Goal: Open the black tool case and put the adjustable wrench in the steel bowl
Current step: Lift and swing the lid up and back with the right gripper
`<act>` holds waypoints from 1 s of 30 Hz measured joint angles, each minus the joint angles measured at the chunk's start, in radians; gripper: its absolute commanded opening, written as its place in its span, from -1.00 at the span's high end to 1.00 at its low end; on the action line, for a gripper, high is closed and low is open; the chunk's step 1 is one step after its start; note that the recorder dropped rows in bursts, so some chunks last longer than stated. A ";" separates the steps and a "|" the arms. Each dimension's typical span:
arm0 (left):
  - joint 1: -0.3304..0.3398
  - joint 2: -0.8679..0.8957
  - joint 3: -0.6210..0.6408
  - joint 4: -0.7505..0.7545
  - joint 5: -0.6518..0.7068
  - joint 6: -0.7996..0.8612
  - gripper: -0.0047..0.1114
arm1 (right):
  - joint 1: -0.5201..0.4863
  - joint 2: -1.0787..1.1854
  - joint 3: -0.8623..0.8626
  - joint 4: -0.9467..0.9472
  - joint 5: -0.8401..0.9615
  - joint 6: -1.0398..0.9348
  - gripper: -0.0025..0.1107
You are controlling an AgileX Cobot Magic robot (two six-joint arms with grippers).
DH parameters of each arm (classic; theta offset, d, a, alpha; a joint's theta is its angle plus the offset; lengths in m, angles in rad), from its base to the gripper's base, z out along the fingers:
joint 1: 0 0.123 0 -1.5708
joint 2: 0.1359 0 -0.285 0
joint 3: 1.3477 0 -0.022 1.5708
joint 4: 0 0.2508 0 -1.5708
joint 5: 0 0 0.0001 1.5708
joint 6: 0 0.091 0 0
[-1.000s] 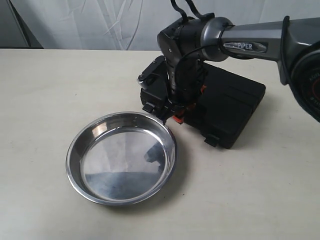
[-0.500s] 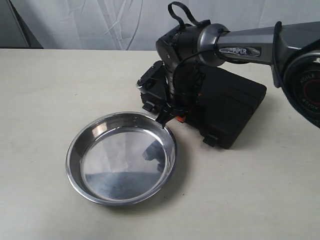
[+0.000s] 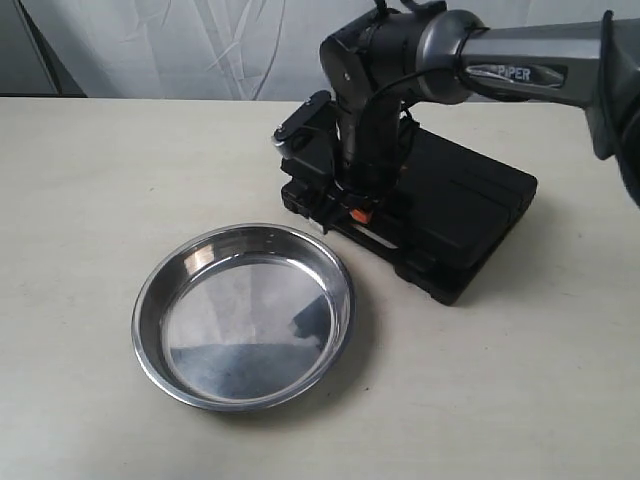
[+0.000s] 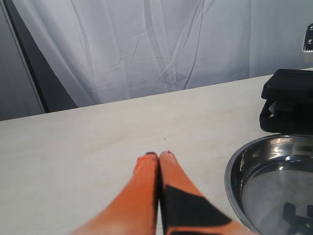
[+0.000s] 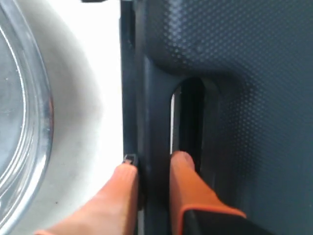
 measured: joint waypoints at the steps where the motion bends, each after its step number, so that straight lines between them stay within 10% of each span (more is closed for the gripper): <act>1: 0.000 0.000 0.000 0.000 0.000 0.000 0.91 | 0.000 -0.010 0.000 0.002 0.002 0.000 0.96; 18: 0.000 0.000 0.000 0.000 0.000 0.000 0.91 | 0.004 -0.208 0.000 -0.389 0.065 0.208 0.96; 30: 0.000 0.000 0.000 0.000 0.000 0.000 0.91 | -0.235 -0.220 -0.002 -0.523 -0.035 0.291 0.96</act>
